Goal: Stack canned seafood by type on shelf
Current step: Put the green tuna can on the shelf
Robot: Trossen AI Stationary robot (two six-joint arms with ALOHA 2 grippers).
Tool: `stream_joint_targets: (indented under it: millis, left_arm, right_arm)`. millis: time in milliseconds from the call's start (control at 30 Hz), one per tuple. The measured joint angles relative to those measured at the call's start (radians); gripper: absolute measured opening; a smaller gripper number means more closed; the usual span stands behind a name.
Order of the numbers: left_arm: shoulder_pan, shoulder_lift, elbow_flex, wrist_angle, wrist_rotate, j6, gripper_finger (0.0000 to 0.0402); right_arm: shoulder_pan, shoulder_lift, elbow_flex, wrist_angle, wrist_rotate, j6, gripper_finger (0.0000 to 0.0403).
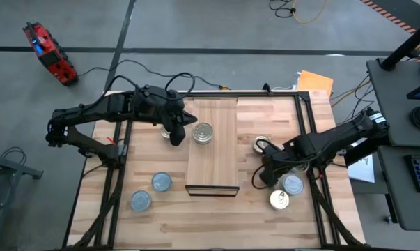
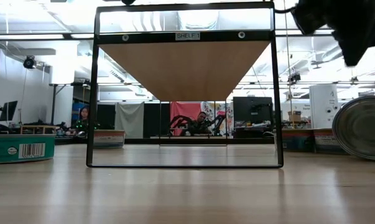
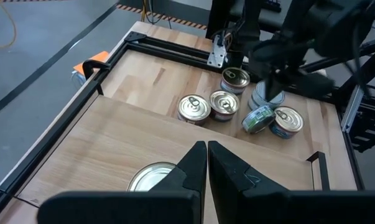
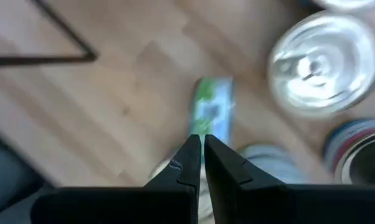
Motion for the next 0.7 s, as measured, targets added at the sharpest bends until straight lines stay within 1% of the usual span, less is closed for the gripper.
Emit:
stream_joint_targets:
  millis: [100, 200, 333, 500, 600, 700]
  left_arm:
    - [0.0, 0.0, 0.0, 0.0, 0.001, 0.001, 0.0]
    - [0.0, 0.0, 0.0, 0.0, 0.001, 0.005, 0.0]
    - [0.0, 0.0, 0.0, 0.0, 0.001, 0.008, 0.0]
    - [0.0, 0.0, 0.0, 0.0, 0.001, 0.025, 0.0]
    - [0.0, 0.0, 0.0, 0.0, 0.001, 0.026, 0.0]
    - [0.0, 0.0, 0.0, 0.0, 0.001, 0.026, 0.0]
  right_arm:
    - [0.001, 0.004, 0.01, 0.004, -0.06, 0.027, 0.002]
    - [0.003, 0.006, 0.004, 0.004, -0.082, 0.055, 0.0049]
    - [0.003, 0.011, -0.009, 0.005, -0.081, 0.099, 0.0117]
    - [0.003, 0.041, -0.034, 0.019, -0.055, 0.068, 0.0207]
    - [0.003, 0.068, -0.052, 0.038, -0.055, 0.023, 0.0246]
    - [0.003, 0.101, -0.067, 0.034, -0.055, -0.002, 0.0269]
